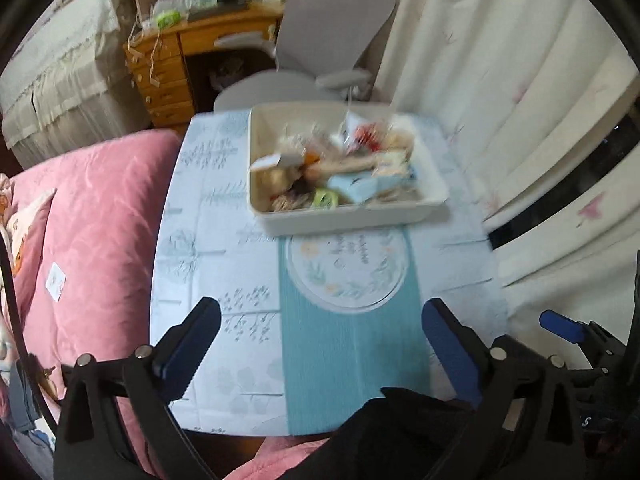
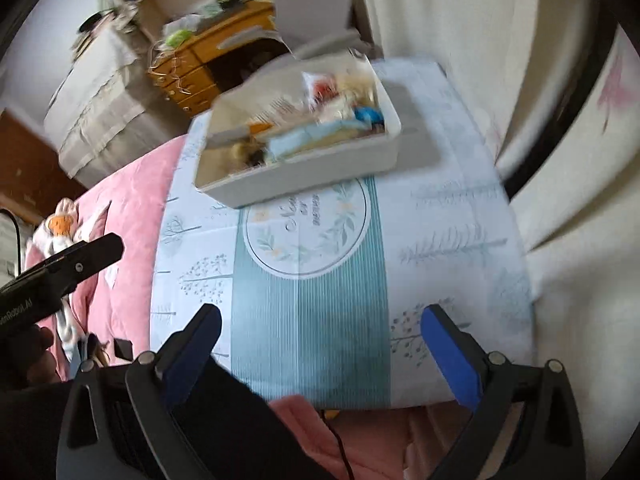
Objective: Organize snacks
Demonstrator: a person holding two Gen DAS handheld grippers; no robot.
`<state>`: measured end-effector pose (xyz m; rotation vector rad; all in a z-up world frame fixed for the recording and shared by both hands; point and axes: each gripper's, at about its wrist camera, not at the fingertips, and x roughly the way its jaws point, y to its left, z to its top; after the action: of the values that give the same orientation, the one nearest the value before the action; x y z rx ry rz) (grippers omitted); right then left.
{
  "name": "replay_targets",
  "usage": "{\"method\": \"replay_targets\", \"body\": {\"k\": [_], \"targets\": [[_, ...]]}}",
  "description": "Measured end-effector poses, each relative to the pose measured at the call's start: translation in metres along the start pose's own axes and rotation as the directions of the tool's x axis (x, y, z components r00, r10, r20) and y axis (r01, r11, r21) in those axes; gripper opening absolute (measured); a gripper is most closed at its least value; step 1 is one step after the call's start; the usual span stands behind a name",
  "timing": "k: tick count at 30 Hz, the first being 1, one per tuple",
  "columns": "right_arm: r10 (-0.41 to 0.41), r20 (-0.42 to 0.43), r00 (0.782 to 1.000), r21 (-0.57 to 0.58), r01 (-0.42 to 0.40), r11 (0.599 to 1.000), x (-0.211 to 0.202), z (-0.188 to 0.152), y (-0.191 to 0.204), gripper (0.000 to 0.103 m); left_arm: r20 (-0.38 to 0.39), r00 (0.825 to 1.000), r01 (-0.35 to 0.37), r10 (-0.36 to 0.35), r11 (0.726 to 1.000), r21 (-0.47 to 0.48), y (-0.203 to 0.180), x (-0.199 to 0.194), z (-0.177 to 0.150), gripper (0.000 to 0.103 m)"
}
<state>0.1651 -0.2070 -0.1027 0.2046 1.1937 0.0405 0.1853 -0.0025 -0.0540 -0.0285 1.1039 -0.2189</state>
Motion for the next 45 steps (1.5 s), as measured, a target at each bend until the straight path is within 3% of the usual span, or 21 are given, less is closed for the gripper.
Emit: {"method": "replay_targets", "body": {"k": [3, 6, 10, 16, 45], "targets": [[0.002, 0.030, 1.000, -0.039, -0.001, 0.999, -0.024, 0.001, 0.009, 0.103, 0.068, 0.998, -0.015, 0.015, 1.000, 0.007, -0.014, -0.017, -0.002, 0.102], [-0.032, 0.062, 0.998, -0.025, 0.033, 0.999, -0.034, -0.004, 0.009, 0.103, 0.076, 0.996, -0.047, 0.045, 0.999, 0.022, -0.025, -0.021, -0.009, 0.102], [-0.069, 0.073, 0.995, 0.002, 0.069, 0.998, -0.034, -0.015, 0.003, 0.103, 0.086, 0.991, -0.104, 0.106, 0.994, -0.027, -0.025, -0.021, -0.023, 0.102], [-0.052, 0.095, 0.994, -0.025, 0.054, 0.998, -0.034, -0.019, 0.007, 0.103, 0.103, 0.983, -0.151, 0.152, 0.988, -0.023, -0.028, -0.024, -0.032, 0.102], [-0.030, 0.080, 0.996, -0.063, 0.035, 0.997, -0.029, -0.027, 0.016, 0.103, 0.073, 0.982, -0.172, 0.176, 0.984, -0.053, -0.021, -0.024, -0.046, 0.102]]}}
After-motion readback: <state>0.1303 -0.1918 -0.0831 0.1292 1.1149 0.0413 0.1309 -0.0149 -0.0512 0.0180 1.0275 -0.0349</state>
